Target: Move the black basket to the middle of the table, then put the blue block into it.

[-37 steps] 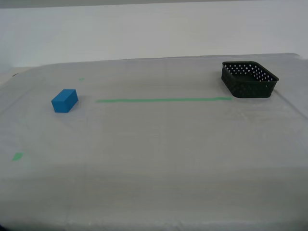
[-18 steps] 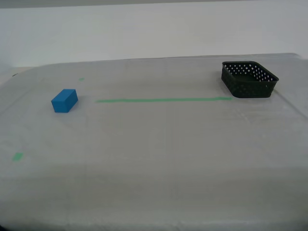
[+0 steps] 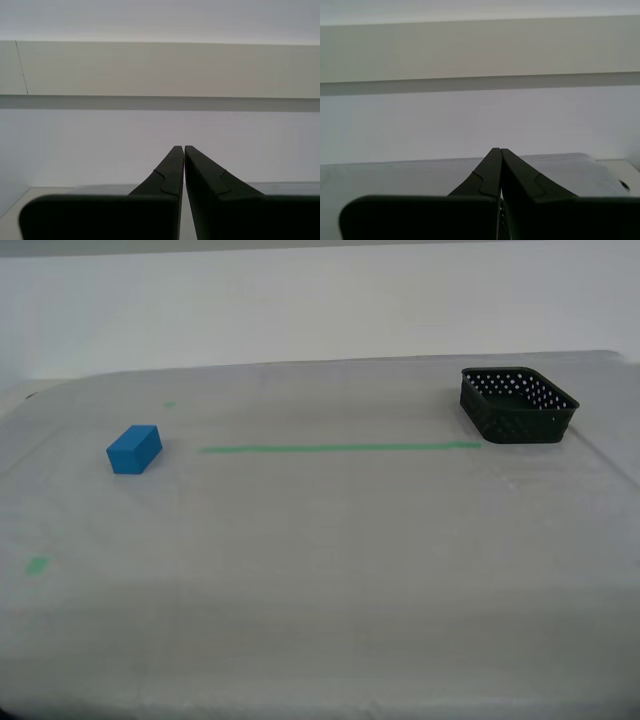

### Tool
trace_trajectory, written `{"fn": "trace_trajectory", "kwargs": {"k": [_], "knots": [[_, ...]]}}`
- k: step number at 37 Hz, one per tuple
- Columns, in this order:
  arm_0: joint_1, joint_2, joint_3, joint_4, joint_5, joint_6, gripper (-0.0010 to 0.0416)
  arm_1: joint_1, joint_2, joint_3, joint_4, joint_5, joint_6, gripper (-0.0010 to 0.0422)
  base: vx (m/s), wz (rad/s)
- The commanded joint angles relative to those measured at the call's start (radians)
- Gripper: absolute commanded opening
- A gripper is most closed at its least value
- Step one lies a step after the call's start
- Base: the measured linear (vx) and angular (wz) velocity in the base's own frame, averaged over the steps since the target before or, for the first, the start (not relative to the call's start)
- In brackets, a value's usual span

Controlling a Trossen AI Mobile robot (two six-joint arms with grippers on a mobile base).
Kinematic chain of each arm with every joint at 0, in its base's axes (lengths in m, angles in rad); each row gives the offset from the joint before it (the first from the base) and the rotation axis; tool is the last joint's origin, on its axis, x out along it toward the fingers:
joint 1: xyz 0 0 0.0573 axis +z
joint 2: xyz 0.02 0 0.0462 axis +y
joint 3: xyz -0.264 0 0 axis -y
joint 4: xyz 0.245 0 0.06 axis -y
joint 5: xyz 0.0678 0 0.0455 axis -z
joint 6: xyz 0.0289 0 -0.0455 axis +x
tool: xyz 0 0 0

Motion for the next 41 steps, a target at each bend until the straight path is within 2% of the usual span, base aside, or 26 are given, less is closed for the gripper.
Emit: {"fn": "trace_trajectory", "kwargs": {"k": [1,13,18,22,30,41], "knots": [[0.000,0.000,0.052,-0.083,-0.001,0.001,0.0000,0.000,0.000,0.000,0.004,-0.001,0.002,0.0000,0.000,0.000],[0.000,0.001,0.236,-0.418,0.001,0.003,0.0000,0.000,0.000,0.000,0.004,-0.001,0.002,0.0000,0.000,0.000],[-0.002,0.016,0.326,-0.548,0.028,0.003,0.0000,0.000,0.000,0.000,0.004,-0.001,0.002,0.0000,0.000,0.000],[-0.002,0.040,0.398,-0.649,0.031,0.003,0.0000,0.000,0.000,0.000,0.004,-0.001,0.002,0.0000,0.000,0.000],[-0.003,0.145,0.556,-0.859,0.031,0.003,0.0000,0.000,0.000,0.000,0.004,-0.001,0.001,0.0000,0.000,0.000],[-0.007,0.335,0.766,-1.064,0.031,0.003,0.0000,0.000,0.000,0.000,0.004,-0.001,0.002,0.0000,0.000,0.000]]}}
